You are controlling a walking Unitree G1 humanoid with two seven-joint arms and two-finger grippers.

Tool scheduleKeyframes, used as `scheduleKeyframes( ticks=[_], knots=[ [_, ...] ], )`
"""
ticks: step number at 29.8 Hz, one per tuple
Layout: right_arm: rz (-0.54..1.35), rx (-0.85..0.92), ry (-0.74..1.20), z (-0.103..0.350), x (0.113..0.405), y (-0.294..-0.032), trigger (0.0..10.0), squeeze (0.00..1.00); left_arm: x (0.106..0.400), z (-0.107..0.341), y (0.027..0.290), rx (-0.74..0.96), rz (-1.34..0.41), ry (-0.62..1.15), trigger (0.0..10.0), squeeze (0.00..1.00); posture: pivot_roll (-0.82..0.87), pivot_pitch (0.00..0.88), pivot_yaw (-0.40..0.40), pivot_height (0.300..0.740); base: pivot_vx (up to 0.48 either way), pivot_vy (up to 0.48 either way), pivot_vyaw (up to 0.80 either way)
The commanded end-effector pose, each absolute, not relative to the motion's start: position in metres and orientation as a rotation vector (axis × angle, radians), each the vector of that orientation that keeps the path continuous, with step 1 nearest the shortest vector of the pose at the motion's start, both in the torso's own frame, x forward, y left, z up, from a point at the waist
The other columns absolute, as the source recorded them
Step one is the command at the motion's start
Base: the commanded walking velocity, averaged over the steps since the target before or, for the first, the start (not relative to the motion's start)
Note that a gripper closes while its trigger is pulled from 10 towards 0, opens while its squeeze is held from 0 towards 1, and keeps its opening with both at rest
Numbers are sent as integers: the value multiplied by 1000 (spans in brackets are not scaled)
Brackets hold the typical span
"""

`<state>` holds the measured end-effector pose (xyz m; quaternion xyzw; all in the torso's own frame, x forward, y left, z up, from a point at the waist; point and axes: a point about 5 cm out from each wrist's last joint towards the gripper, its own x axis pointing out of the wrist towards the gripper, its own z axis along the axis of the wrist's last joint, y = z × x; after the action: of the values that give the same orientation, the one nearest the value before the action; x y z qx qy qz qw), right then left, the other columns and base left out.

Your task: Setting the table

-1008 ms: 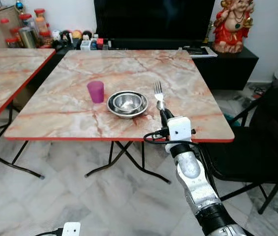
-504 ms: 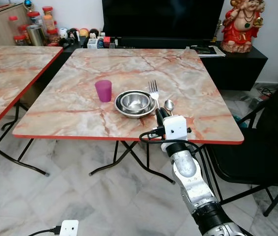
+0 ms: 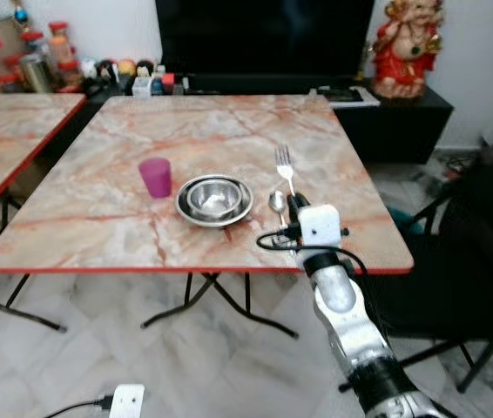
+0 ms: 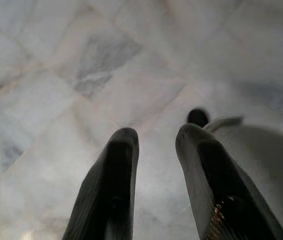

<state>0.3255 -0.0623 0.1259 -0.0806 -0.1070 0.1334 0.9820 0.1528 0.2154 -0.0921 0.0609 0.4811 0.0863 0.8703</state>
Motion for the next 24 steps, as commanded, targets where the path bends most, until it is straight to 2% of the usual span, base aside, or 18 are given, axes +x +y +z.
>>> scheduleKeyframes(
  ticks=[1,14,18,22,24],
  knots=[
    [232,-182,-209,126,329,-77,10000,0,158,-91,210,121,168,995,10000,0,-67,0,-8,740,0,0,0],
    [210,-179,-171,119,329,-82,10000,0,154,-93,209,99,195,996,10000,0,-60,0,-18,740,0,0,0],
    [196,-167,-130,115,330,-84,10000,0,154,-93,209,99,202,996,10000,0,-61,0,-19,740,281,0,0],
    [195,-165,-116,112,330,-85,10000,0,154,-92,211,101,207,996,10000,0,-61,0,-19,740,289,0,-658],
    [193,-158,-117,112,330,-85,10000,0,154,-92,211,102,208,995,10000,0,-61,0,-19,740,292,0,0]
  ],
)
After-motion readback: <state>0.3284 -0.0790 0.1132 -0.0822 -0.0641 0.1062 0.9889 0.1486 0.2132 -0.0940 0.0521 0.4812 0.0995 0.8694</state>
